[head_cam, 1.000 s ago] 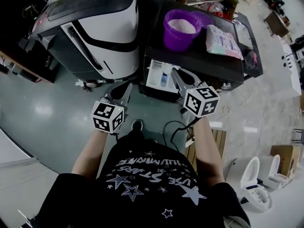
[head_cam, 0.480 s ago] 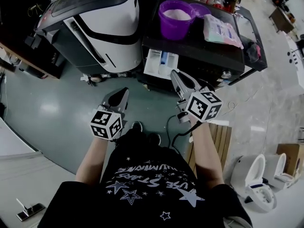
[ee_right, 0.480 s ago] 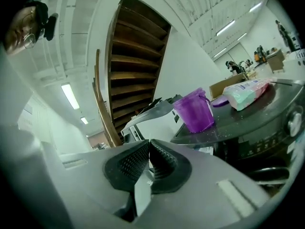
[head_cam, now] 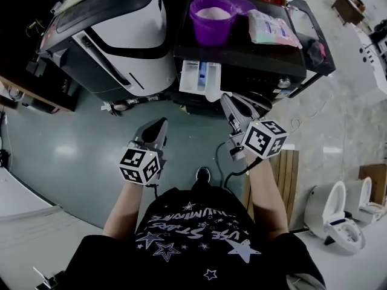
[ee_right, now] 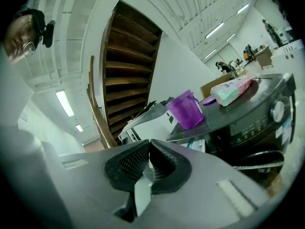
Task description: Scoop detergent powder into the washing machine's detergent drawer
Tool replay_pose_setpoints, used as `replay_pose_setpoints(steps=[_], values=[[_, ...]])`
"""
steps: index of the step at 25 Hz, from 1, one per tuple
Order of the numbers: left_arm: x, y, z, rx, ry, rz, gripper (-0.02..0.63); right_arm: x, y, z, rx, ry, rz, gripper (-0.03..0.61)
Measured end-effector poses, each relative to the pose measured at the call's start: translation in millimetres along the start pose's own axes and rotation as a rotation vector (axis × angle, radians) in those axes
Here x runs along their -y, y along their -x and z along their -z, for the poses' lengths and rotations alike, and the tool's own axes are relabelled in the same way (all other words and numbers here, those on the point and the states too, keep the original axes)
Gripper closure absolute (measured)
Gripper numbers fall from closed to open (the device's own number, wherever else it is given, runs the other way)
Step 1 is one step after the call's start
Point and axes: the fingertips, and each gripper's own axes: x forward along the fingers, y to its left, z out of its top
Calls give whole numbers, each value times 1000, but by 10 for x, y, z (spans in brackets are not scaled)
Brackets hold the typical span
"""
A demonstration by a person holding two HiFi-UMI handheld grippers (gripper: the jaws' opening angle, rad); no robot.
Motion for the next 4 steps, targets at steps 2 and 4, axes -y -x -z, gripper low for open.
replay_pose_setpoints(steps=[2, 4], values=[[18, 74, 39, -3, 0, 16, 603, -78, 34, 34, 14, -20, -1, 545], [45, 149, 79, -9, -4, 35, 595, -161, 77, 69, 26, -36, -1, 545]])
